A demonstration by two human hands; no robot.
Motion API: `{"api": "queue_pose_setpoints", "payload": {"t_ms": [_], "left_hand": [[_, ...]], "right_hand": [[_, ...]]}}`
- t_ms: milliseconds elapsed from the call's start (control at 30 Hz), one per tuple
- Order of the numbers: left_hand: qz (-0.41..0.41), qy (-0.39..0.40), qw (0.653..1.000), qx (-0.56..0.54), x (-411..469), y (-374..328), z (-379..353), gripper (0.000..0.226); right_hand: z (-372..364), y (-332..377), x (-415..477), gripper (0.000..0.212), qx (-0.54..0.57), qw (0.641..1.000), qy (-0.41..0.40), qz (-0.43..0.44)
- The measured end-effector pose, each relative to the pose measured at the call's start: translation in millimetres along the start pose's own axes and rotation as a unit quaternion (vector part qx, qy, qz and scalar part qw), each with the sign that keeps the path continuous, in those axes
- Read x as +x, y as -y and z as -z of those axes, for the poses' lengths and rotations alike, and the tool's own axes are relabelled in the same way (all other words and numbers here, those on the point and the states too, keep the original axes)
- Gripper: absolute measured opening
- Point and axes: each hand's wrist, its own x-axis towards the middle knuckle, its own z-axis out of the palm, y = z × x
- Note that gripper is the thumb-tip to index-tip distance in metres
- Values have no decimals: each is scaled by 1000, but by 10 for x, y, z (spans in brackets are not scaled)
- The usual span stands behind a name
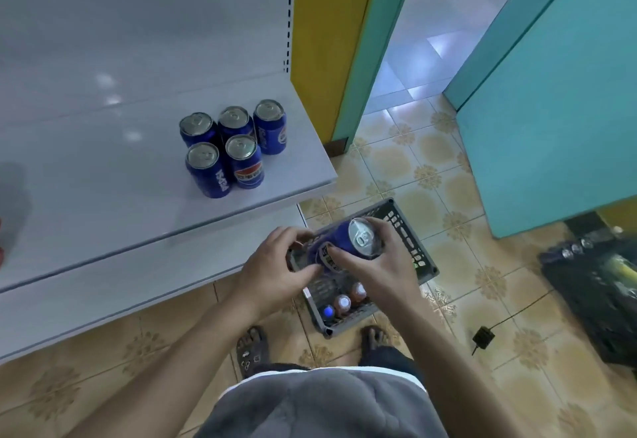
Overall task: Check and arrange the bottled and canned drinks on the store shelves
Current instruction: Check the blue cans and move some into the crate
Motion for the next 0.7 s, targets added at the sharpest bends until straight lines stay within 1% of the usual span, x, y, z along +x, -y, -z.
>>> {"api": "queue_pose_setpoints", "payload": {"t_ms": [33, 167, 233, 300, 400, 467, 567, 633, 700], "left_hand": [[11, 6, 1000, 5, 82, -39, -167, 43], [76, 24, 997, 3, 437, -206, -974, 34], [122, 30, 992, 5, 598, -248, -1432, 31], [174, 43, 984, -2, 735, -321, -1877, 32], [224, 63, 973, -3, 955, -354, -2473, 34], [244, 76, 967, 16, 1127, -292, -2821, 32], [260, 97, 960, 38, 1433, -46, -3288, 35], [271, 107, 955, 46, 1685, 210, -3568, 36], [289, 114, 948, 63, 1923, 530, -3809, 34]], "right_hand": [[130, -168, 79, 70, -17, 1000, 3, -4], [741, -932, 483, 65, -73, 997, 19, -31], [1043, -1300, 750, 65, -125, 991, 35, -31], [1327, -1651, 966, 61, -166, 983, 51, -53], [1628, -2121, 1294, 69, -225, 968, 81, -69], [1707, -2437, 1541, 69, -247, 961, 98, -73], [1678, -2886, 1947, 65, -268, 954, 111, -80], [1553, -3212, 2274, 62, -285, 950, 110, -65], [1349, -3544, 2608, 61, -307, 942, 126, -43]]}}
